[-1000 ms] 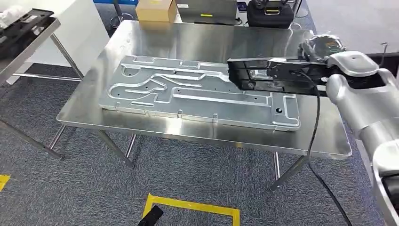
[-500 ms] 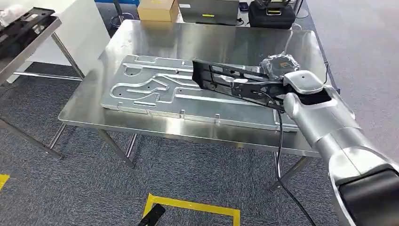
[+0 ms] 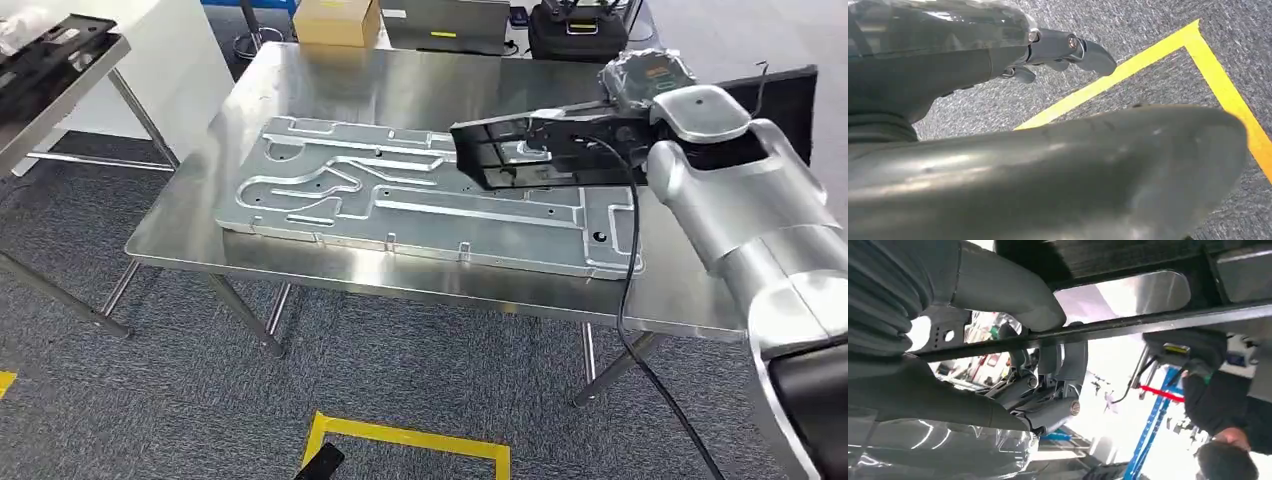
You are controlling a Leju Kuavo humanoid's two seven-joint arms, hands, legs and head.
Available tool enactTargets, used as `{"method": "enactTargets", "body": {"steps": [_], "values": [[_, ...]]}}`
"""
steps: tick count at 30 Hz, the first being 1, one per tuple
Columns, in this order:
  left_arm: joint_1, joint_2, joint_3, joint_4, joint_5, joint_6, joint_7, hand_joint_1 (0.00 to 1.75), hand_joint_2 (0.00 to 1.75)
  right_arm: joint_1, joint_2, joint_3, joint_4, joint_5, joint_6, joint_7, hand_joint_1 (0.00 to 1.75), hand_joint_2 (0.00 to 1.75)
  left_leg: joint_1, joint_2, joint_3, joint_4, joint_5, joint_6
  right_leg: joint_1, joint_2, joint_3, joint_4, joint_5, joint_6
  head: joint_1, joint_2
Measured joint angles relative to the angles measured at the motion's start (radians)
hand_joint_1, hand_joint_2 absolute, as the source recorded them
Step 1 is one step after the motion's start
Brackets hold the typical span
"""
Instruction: Take the parts from the cabinet and place them on the table.
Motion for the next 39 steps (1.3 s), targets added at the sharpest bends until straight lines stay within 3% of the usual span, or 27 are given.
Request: {"method": "enactTargets", "body": {"steps": [11,21,39], "values": [[0.011,0.008,0.001,0.0,-0.002,-0.006,-0.012,0.0,0.0,-0.055,-0.022,-0.004,0.0,0.001,0.02,-0.022,1.75,1.75,0.0,0.0,0.0,0.0,0.0,0.0,0.0,0.0,0.0,0.0,0.0,0.0,0.0,0.0],[0.01,0.008,0.001,0.0,-0.02,-0.016,-0.013,0.0,0.0,-0.002,-0.027,-0.004,0.0,0.01,0.003,-0.056,1.75,1.75,0.0,0.0,0.0,0.0,0.0,0.0,0.0,0.0,0.001,0.0,0.0,0.0,0.0,0.0],[0.016,0.008,0.003,0.0,-0.019,-0.009,-0.013,0.0,0.0,0.129,0.119,-0.011,-0.029,-0.014,-0.088,-0.081,1.75,1.75,0.001,0.0,0.0,-0.001,0.0,0.0,0.001,0.0,0.001,0.0,0.0,0.0,0.0,0.0]]}}
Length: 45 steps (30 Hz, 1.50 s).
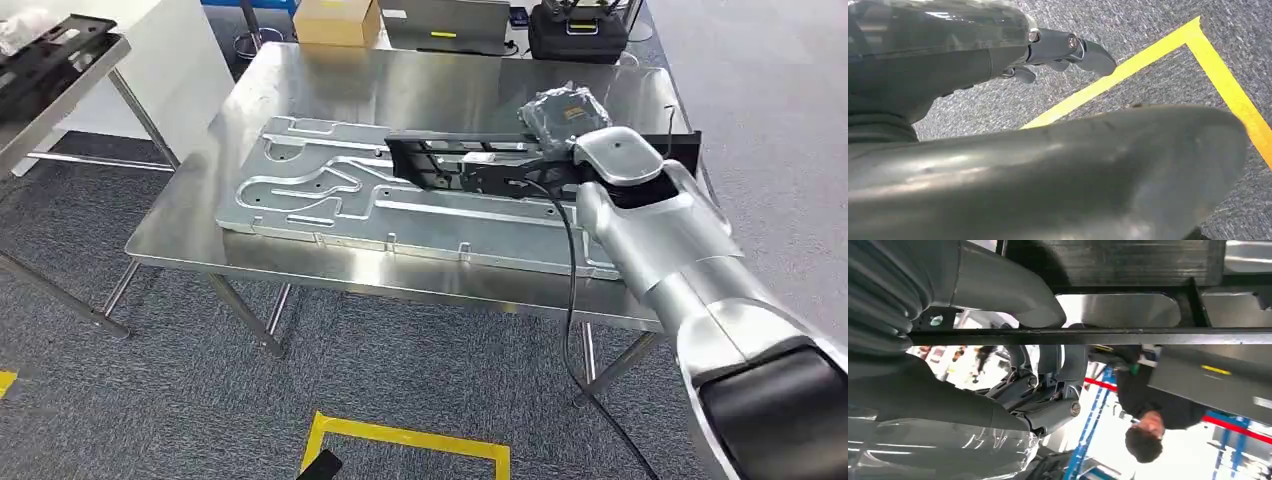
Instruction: Take the parts from the cabinet and place them on the table.
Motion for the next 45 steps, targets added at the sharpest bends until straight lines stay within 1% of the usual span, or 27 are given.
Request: {"method": "enactTargets", "body": {"steps": [6,11,14,18,21,25,30,34,39,45], "values": [[0.003,0.001,0.022,0.0,0.005,0.005,0.019,0.0,0.0,0.035,0.022,0.003,-0.054,-0.027,0.011,0.017,1.75,1.75,0.0,0.0,0.0,0.0,0.0,0.0,0.0,0.0,0.0,0.0,0.0,0.0,0.0,0.0],[0.006,0.002,0.024,0.0,0.002,0.006,0.025,0.0,0.0,0.041,0.028,0.01,-0.068,-0.045,0.013,0.033,1.75,1.75,0.0,0.0,0.0,0.0,0.0,0.0,0.0,-0.001,0.0,0.0,0.0,0.0,0.0,0.0],[0.006,0.003,0.027,0.0,0.006,-0.006,0.027,0.0,0.0,0.041,0.028,0.013,-0.068,-0.054,0.013,0.032,1.75,1.75,0.0,-0.001,0.0,0.0,0.0,0.0,0.0,-0.001,0.0,0.0,0.0,0.0,0.0,0.0],[0.007,0.005,0.045,0.0,0.026,-0.022,0.005,0.0,0.0,0.041,0.028,0.024,-0.068,-0.06,0.015,0.032,1.75,1.75,0.0,-0.001,0.0,0.0,0.0,0.0,0.0,-0.001,0.0,0.0,0.0,0.0,0.0,0.0],[0.007,0.007,0.052,0.0,0.037,-0.021,-0.01,0.0,0.0,0.041,0.028,0.036,-0.068,-0.073,0.016,0.032,1.75,1.75,0.0,0.0,0.0,0.0,0.0,0.0,0.0,-0.001,0.0,0.0,0.0,0.0,0.0,0.0],[0.007,0.009,0.064,0.0,0.037,-0.007,-0.008,0.0,0.0,0.041,0.028,0.052,-0.075,-0.084,0.016,0.032,1.75,1.75,0.0,0.0,0.0,0.0,0.0,0.0,0.0,0.0,0.0,0.0,0.0,0.0,0.0,0.0],[0.007,0.011,0.072,0.0,0.037,-0.004,-0.008,0.0,0.0,0.041,0.028,0.057,-0.076,-0.103,0.005,0.032,1.75,1.75,0.0,0.0,0.0,0.0,0.0,0.0,0.0,0.0,0.0,0.0,0.0,0.0,0.0,0.0],[0.009,0.011,0.073,0.0,0.035,-0.006,-0.006,0.0,0.0,0.034,0.027,0.057,-0.058,-0.104,-0.014,0.01,1.75,1.75,0.0,0.0,0.0,0.0,0.0,0.0,0.0,-0.001,0.0,0.0,0.0,0.0,0.0,0.0],[0.015,0.013,0.073,0.0,0.031,-0.009,0.0,0.0,0.0,0.024,0.002,0.051,-0.031,-0.094,-0.021,0.008,1.75,1.75,0.0,-0.001,0.0,0.001,0.0,0.0,0.0,-0.001,0.0,0.0,0.0,0.0,0.0,0.0],[0.016,0.017,0.074,0.0,0.02,-0.026,-0.011,0.0,0.0,0.024,-0.023,0.049,-0.01,-0.08,-0.024,0.008,1.75,1.75,0.0,0.0,0.0,0.001,0.0,0.001,-0.001,-0.001,0.0,-0.001,0.0,0.0,0.0,0.0]]}}
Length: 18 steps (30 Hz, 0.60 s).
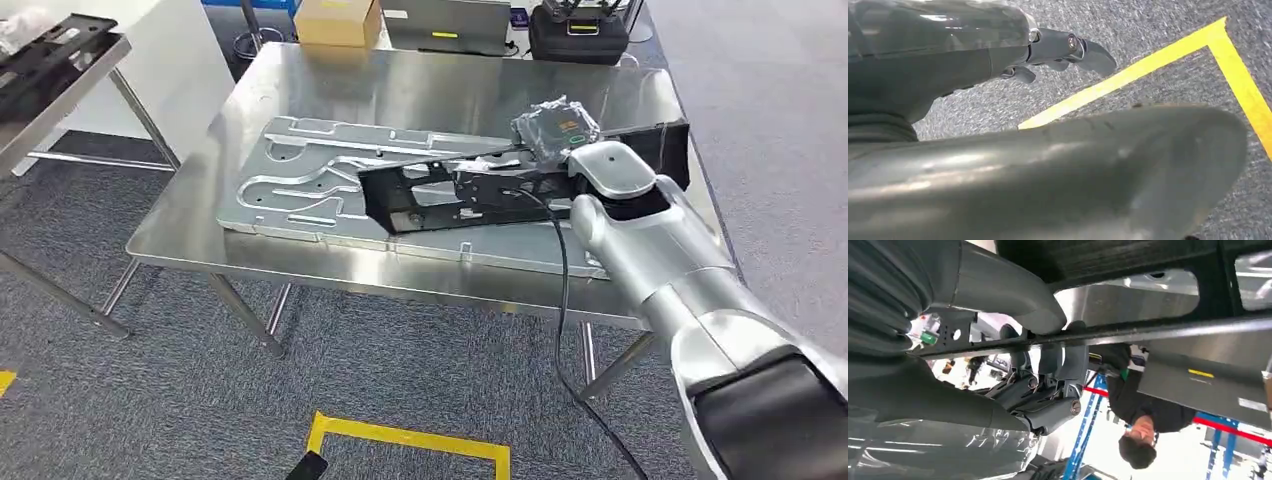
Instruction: Take the parts from the cabinet and place them on the table.
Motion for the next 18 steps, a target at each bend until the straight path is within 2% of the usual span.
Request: {"method": "enactTargets", "body": {"steps": [7,12,14,15,16,17,18], "values": [[-0.001,0.005,0.001,0.0,-0.004,-0.013,0.0,0.0,0.0,0.0,-0.011,-0.01,0.012,0.01,-0.013,0.0,1.75,1.75,0.0,0.0,0.0,0.0,0.0,0.0,0.0,0.0,0.0,0.0,0.0,0.0,0.0,0.0],[-0.002,0.011,0.001,0.0,-0.006,-0.025,0.023,0.0,0.0,-0.001,-0.004,-0.018,0.01,0.017,-0.016,-0.001,1.75,1.75,-0.005,0.0,-0.001,0.006,-0.009,0.009,-0.004,0.0,0.004,-0.003,-0.003,0.007,0.0,0.0],[-0.002,0.014,0.001,0.0,-0.008,-0.024,0.036,0.0,0.0,-0.001,0.003,-0.021,0.008,0.02,-0.017,-0.002,1.75,1.75,-0.006,0.0,0.0,0.006,-0.012,0.013,-0.005,0.0,0.007,-0.008,-0.003,0.011,0.0,0.0],[-0.003,0.016,0.002,0.0,-0.011,-0.024,0.043,0.0,0.0,-0.001,0.005,-0.023,0.008,0.022,-0.018,-0.002,1.75,1.75,-0.002,0.0,-0.001,-0.007,-0.027,0.022,-0.003,0.0,0.009,0.014,0.006,0.016,0.0,0.0],[-0.002,0.016,0.002,0.0,-0.017,-0.024,0.047,0.0,0.0,-0.002,0.01,-0.024,0.007,0.027,-0.019,-0.001,1.75,1.75,-0.002,0.0,0.013,-0.009,-0.036,0.027,-0.002,0.0,0.013,0.014,0.005,0.02,0.0,0.0],[-0.001,0.016,0.003,0.0,-0.021,-0.024,0.048,0.0,0.0,-0.003,0.014,-0.025,0.003,0.03,-0.019,0.0,1.75,1.75,0.001,0.0,0.025,-0.012,-0.039,0.032,-0.005,-0.003,0.006,0.026,-0.006,0.019,0.0,0.0],[0.0,0.018,0.005,0.0,-0.021,-0.023,0.05,0.0,0.0,-0.008,0.016,-0.026,0.001,0.032,-0.02,0.0,1.75,1.75,0.001,0.0,0.032,-0.012,-0.04,0.036,-0.005,-0.006,-0.008,0.061,-0.026,0.02,0.0,0.0]]}}
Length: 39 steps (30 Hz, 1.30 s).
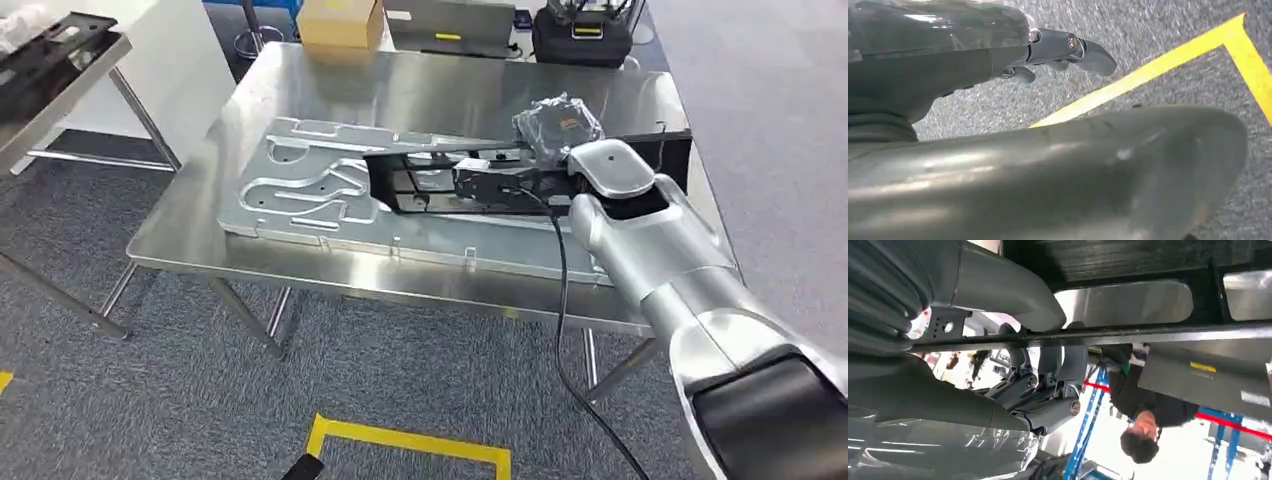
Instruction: Take the parts from the cabinet and place them on the table.
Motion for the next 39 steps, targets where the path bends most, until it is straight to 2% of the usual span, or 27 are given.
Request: {"method": "enactTargets", "body": {"steps": [3,4,5,7,8,9,11,13,15,16,17,18,19,20,21,22,23,24,25,29,30,33,34,35,36,38,39], "values": [[0.0,0.001,0.005,0.0,0.0,0.004,0.008,0.0,0.0,-0.008,0.005,-0.005,-0.001,0.006,-0.008,0.0,1.75,1.75,0.0,0.003,0.021,0.002,-0.017,0.003,0.001,-0.002,-0.127,0.219,-0.094,0.005,0.0,0.0],[0.001,0.001,0.007,0.0,0.001,0.005,0.01,0.0,0.0,-0.009,0.004,-0.011,-0.001,0.007,-0.007,0.0,1.75,1.75,0.0,0.002,0.031,0.003,-0.025,0.002,0.001,-0.002,-0.156,0.257,-0.1,0.005,0.0,0.0],[0.004,0.001,0.011,0.0,0.001,0.006,0.012,0.0,0.0,-0.014,0.004,-0.017,-0.001,0.007,-0.005,0.001,1.75,1.75,0.0,0.001,0.045,0.005,-0.035,-0.001,0.001,-0.004,-0.163,0.244,-0.087,0.003,0.0,0.0],[0.01,0.0,0.014,0.0,0.0,0.007,0.014,0.0,0.0,-0.041,0.0,-0.027,-0.001,0.009,0.003,0.001,1.75,1.75,-0.001,-0.001,0.074,0.008,-0.055,-0.008,0.006,-0.004,-0.123,0.115,-0.016,-0.007,0.0,0.0],[0.011,0.0,0.014,0.0,0.0,0.007,0.014,0.0,0.0,-0.057,-0.006,-0.032,-0.001,0.011,0.009,0.0,1.75,1.75,-0.002,-0.001,0.09,0.009,-0.067,-0.01,0.009,-0.004,-0.095,0.028,0.037,-0.016,0.0,0.0],[0.016,-0.005,0.015,0.002,0.0,0.007,0.013,0.0,0.0,-0.074,-0.016,-0.039,-0.001,0.016,0.023,-0.003,1.75,1.75,-0.002,0.0,0.096,0.009,-0.08,-0.013,0.016,-0.009,-0.078,-0.056,0.128,-0.028,0.0,0.0],[0.011,-0.004,0.018,0.002,-0.002,0.006,0.005,0.0,0.0,-0.11,-0.026,-0.052,-0.003,0.023,0.045,-0.012,1.75,1.75,-0.001,0.0,0.112,-0.004,-0.093,-0.027,0.026,-0.008,-0.067,-0.069,0.1,-0.038,-0.002,0.0],[0.013,-0.005,0.018,0.002,-0.004,0.006,0.001,0.0,0.0,-0.146,-0.044,-0.065,-0.01,0.03,0.066,-0.018,1.75,1.75,-0.001,-0.001,0.122,0.017,-0.069,-0.04,0.023,-0.009,-0.041,-0.087,0.096,-0.053,-0.003,0.0],[0.016,-0.004,0.018,0.002,-0.005,0.006,-0.002,0.0,0.0,-0.176,-0.057,-0.074,-0.01,0.033,0.088,-0.026,1.75,1.75,-0.004,0.006,0.08,0.109,-0.043,-0.048,0.011,-0.013,0.002,-0.104,0.092,-0.061,-0.004,0.0],[0.014,-0.004,0.018,0.002,-0.01,0.007,-0.002,0.0,0.0,-0.191,-0.061,-0.075,-0.01,0.032,0.102,-0.034,1.75,1.75,0.002,0.008,0.037,0.174,-0.039,-0.053,0.01,-0.013,0.015,-0.108,0.084,-0.065,-0.005,0.0],[0.013,-0.004,0.018,0.002,-0.015,0.007,-0.002,0.0,0.0,-0.197,-0.064,-0.076,-0.01,0.032,0.111,-0.04,1.75,1.75,0.009,0.01,-0.008,0.233,-0.063,-0.059,0.008,-0.01,0.028,-0.111,0.074,-0.064,-0.005,0.0],[0.012,-0.004,0.018,0.002,-0.019,0.009,-0.002,0.0,0.0,-0.197,-0.067,-0.078,-0.01,0.032,0.118,-0.046,1.75,1.75,0.015,0.012,-0.046,0.271,-0.118,-0.066,0.006,-0.007,0.042,-0.113,0.061,-0.063,-0.005,0.0],[0.012,-0.004,0.018,0.002,-0.022,0.017,-0.005,0.0,0.0,-0.196,-0.072,-0.08,-0.009,0.032,0.127,-0.05,1.75,1.75,0.02,0.014,-0.071,0.281,-0.172,-0.071,0.004,-0.004,0.057,-0.113,0.048,-0.06,-0.005,0.0],[0.013,-0.004,0.018,0.002,-0.026,0.027,-0.008,0.0,0.0,-0.194,-0.077,-0.082,-0.008,0.033,0.136,-0.053,1.75,1.75,0.025,0.016,-0.082,0.266,-0.198,-0.077,0.002,-0.003,0.073,-0.113,0.035,-0.056,-0.005,0.0],[0.014,-0.004,0.018,0.002,-0.035,0.034,-0.01,0.0,0.0,-0.19,-0.083,-0.085,-0.007,0.035,0.142,-0.057,1.75,1.75,0.029,0.018,-0.082,0.224,-0.193,-0.084,0.001,-0.002,0.09,-0.113,0.021,-0.052,-0.005,0.0],[0.014,-0.004,0.018,0.002,-0.037,0.038,-0.011,0.0,0.0,-0.187,-0.088,-0.087,-0.007,0.036,0.144,-0.059,1.75,1.75,0.034,0.019,-0.072,0.156,-0.147,-0.087,-0.003,-0.002,0.107,-0.111,0.006,-0.048,-0.005,0.0],[0.014,-0.004,0.018,0.002,-0.037,0.041,-0.011,0.0,0.0,-0.185,-0.091,-0.088,-0.007,0.038,0.146,-0.061,1.75,1.75,0.037,0.021,-0.054,0.07,-0.063,-0.091,-0.006,-0.002,0.124,-0.108,-0.009,-0.042,-0.005,0.0],[0.016,-0.004,0.018,0.002,-0.036,0.041,-0.011,0.0,0.0,-0.183,-0.093,-0.089,-0.007,0.038,0.148,-0.063,1.75,1.75,0.04,0.025,-0.043,-0.011,0.053,-0.089,-0.005,-0.002,0.131,-0.106,-0.025,-0.035,-0.005,0.0],[0.016,-0.005,0.018,0.003,-0.037,0.039,-0.011,0.0,0.0,-0.18,-0.098,-0.09,-0.005,0.035,0.149,-0.067,1.75,1.75,0.033,0.031,-0.047,-0.019,0.085,-0.084,-0.004,0.001,0.143,-0.095,-0.038,-0.027,-0.005,0.0],[0.006,-0.006,0.018,0.003,-0.051,0.032,-0.01,0.0,0.0,-0.172,-0.125,-0.104,-0.006,0.024,0.155,-0.098,1.75,1.75,0.03,0.023,-0.037,-0.007,0.07,-0.049,-0.007,0.0,0.151,-0.111,-0.061,0.006,-0.004,0.0],[0.005,-0.006,0.018,0.003,-0.054,0.031,-0.01,0.0,0.0,-0.169,-0.139,-0.112,-0.008,0.015,0.153,-0.11,1.75,1.75,0.03,0.022,-0.033,-0.011,0.067,-0.041,-0.008,-0.004,0.147,-0.086,-0.073,0.008,-0.004,0.0],[-0.001,-0.009,0.018,0.003,-0.054,0.025,-0.008,0.0,0.0,-0.168,-0.184,-0.137,-0.009,0.006,0.153,-0.128,1.75,1.75,0.027,0.015,-0.028,-0.01,0.056,-0.025,-0.004,-0.004,0.011,0.145,-0.174,0.011,-0.004,0.0],[-0.001,-0.01,0.018,0.003,-0.054,0.024,-0.007,0.0,0.0,-0.165,-0.203,-0.144,-0.009,0.003,0.153,-0.129,1.75,1.75,0.024,0.012,-0.025,-0.01,0.053,-0.023,-0.004,-0.004,-0.039,0.215,-0.189,0.012,-0.004,0.0],[-0.001,-0.012,0.018,0.003,-0.054,0.024,-0.006,0.0,0.0,-0.162,-0.215,-0.149,-0.009,0.002,0.153,-0.13,1.75,1.75,0.02,0.01,-0.021,-0.009,0.049,-0.021,-0.004,-0.004,-0.068,0.235,-0.173,0.009,-0.004,0.0],[0.001,-0.013,0.018,0.004,-0.054,0.023,-0.004,0.0,0.0,-0.161,-0.228,-0.153,-0.009,-0.001,0.153,-0.131,1.75,1.75,0.016,0.008,-0.017,-0.008,0.045,-0.02,-0.002,-0.004,-0.071,0.207,-0.134,0.004,-0.004,0.0],[0.003,-0.015,0.018,0.004,-0.054,0.023,-0.004,0.0,0.0,-0.162,-0.245,-0.163,-0.009,-0.005,0.154,-0.135,1.75,1.75,0.006,0.006,-0.007,-0.007,0.039,-0.019,0.009,-0.004,-0.02,0.04,-0.014,-0.02,-0.004,0.0],[0.004,-0.021,0.018,0.004,-0.054,0.023,-0.005,0.0,0.0,-0.163,-0.254,-0.17,-0.009,-0.008,0.156,-0.138,1.75,1.75,0.005,0.005,-0.005,-0.007,0.037,-0.019,0.019,-0.005,0.013,-0.051,0.034,-0.039,-0.004,0.0]]}}
